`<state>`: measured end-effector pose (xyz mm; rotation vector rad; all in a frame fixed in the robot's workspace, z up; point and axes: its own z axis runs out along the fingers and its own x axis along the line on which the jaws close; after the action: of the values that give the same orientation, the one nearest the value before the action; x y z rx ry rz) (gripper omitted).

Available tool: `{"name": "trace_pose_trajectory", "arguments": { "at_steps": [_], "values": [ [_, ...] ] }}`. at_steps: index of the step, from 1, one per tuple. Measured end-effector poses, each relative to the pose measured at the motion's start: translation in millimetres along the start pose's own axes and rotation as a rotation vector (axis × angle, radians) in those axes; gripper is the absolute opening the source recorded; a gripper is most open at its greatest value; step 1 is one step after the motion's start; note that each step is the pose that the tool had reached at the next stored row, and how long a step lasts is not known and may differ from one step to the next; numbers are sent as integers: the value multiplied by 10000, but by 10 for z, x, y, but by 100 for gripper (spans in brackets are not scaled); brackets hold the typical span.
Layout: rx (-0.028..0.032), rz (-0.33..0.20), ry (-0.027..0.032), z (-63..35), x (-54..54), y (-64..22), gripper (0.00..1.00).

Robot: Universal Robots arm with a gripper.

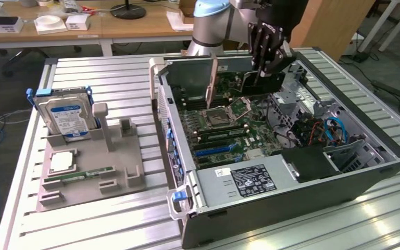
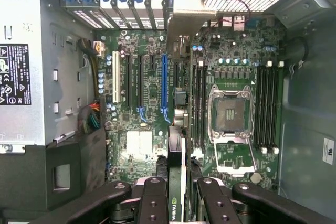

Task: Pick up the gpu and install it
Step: 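Insert the gpu into the slot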

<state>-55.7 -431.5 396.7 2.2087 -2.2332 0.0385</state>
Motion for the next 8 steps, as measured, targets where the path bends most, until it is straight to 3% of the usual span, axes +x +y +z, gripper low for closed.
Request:
{"name": "trace_pose_trajectory", "arguments": {
  "at_steps": [8],
  "values": [
    [-1, -1, 0, 39, -1, 5, 26]
  ]
}}
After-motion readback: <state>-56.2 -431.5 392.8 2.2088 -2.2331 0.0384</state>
